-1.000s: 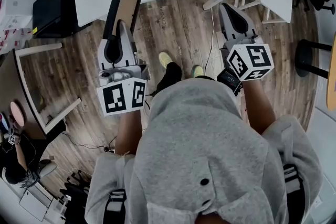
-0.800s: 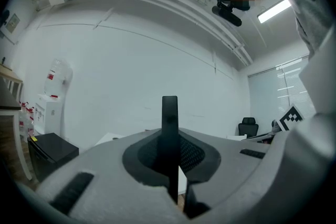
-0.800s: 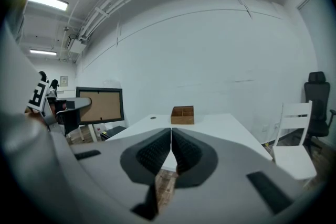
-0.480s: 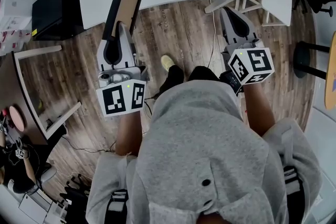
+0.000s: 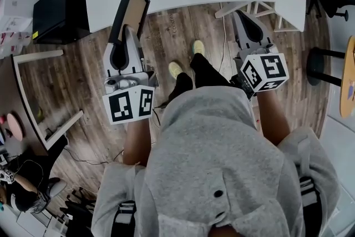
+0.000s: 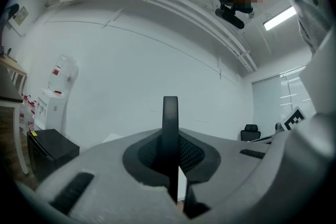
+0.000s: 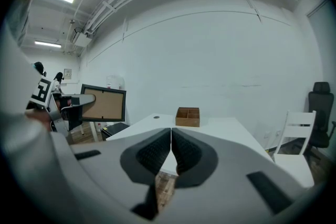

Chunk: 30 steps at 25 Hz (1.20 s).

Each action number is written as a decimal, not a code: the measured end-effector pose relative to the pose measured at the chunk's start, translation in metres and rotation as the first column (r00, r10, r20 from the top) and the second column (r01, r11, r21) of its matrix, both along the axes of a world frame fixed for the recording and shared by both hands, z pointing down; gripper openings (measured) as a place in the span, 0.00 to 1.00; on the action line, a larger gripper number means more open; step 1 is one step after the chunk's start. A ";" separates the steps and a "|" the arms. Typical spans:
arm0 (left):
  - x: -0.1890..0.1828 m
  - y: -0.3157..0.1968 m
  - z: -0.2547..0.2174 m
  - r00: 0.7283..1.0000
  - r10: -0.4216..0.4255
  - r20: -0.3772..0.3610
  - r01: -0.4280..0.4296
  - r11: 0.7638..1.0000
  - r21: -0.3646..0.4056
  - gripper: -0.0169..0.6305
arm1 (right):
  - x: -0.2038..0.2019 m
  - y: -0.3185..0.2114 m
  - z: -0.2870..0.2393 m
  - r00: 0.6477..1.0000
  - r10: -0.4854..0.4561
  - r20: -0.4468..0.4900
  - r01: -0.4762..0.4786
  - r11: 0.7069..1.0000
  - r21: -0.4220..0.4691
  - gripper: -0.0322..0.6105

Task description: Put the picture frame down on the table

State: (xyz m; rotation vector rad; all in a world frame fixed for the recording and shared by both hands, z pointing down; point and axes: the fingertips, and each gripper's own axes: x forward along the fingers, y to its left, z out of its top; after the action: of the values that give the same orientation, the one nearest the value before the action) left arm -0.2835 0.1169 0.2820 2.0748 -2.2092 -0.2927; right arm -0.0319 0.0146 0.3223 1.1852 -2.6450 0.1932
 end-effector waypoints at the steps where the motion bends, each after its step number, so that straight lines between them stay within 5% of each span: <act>1: -0.001 -0.001 -0.001 1.000 -0.001 -0.003 0.001 1.000 0.003 0.08 | 0.000 -0.001 -0.001 1.000 0.000 0.000 0.000 1.000 0.001 0.09; 12: 0.005 -0.024 -0.005 1.000 0.026 -0.016 -0.025 1.000 0.012 0.08 | -0.007 -0.026 -0.008 1.000 -0.007 0.022 0.007 1.000 0.019 0.09; 30: 0.035 -0.103 -0.008 0.995 0.064 0.079 -0.063 0.998 -0.012 0.08 | 0.005 -0.104 -0.008 0.997 -0.017 0.075 0.015 1.000 0.020 0.09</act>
State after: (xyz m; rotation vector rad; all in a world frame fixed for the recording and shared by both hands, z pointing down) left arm -0.2483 0.0137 0.2742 2.1830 -2.1777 -0.1973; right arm -0.0267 -0.0893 0.3145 1.1848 -2.7266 0.2133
